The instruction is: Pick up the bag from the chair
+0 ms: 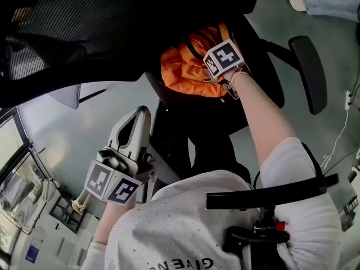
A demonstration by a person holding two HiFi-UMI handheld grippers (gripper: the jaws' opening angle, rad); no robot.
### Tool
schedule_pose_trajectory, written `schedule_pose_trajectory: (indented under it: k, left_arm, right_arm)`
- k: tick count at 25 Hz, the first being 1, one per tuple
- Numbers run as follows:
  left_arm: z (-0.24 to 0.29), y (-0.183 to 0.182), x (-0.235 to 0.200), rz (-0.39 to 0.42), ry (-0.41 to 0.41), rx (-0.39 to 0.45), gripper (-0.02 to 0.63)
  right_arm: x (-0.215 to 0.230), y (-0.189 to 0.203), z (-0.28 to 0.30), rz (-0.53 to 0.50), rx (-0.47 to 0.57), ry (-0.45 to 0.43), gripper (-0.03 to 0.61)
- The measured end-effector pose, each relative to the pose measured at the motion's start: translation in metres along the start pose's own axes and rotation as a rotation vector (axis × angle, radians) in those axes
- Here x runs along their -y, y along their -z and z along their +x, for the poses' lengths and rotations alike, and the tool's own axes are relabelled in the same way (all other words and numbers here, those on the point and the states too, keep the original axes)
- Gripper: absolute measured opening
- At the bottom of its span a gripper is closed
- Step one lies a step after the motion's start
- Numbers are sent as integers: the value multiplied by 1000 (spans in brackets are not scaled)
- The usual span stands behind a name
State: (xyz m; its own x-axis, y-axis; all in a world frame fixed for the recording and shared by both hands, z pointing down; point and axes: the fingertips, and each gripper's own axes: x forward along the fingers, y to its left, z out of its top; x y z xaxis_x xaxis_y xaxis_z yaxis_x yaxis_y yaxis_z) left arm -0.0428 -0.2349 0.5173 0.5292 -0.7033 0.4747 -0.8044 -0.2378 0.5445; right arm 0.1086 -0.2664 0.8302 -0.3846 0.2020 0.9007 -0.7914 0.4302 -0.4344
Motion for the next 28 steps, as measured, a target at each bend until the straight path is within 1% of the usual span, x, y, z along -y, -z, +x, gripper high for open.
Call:
schedule_pose_trajectory:
  k: [4,7,8,10,13,16,18,20,23,25,28]
  left_arm:
    - [6,4,-4,-1,1,13,2]
    - [-5,-2,-1,-6,3,27,2]
    - [-9,-5,1,-12,2,34,2]
    - [-12,-7,6,-26,-1,54,2]
    - [-5,-1,22,-31,-2,89,2]
    - [-10,2,41,-9,-2,115,2]
    - [-19,-4,45,6,-2,138,2]
    - [-29,-11,45,12,0,156,2]
    - [-37,-23,41,23,-14,167,2]
    - [-39,-28,37,37,-26,149,2]
    - [-43,-29,41,71,-4,114,2]
  right_arm:
    - [0,3,11,127,82,-66,166]
    - [-15,7,4,161,115,-98,117]
    - [-21,9,-1,169,125,-110,89]
    - [-28,14,-6,190,140,-145,75]
    - [-23,26,-13,236,164,-212,61]
    - [-23,36,-26,286,200,-276,57]
    - [-22,32,-39,344,244,-305,54]
    - [-21,25,-53,393,289,-311,51]
    - [-22,16,-69,395,335,-285,49]
    - [-24,9,-82,389,378,-258,49]
    - [-29,11,-101,371,442,-214,43]
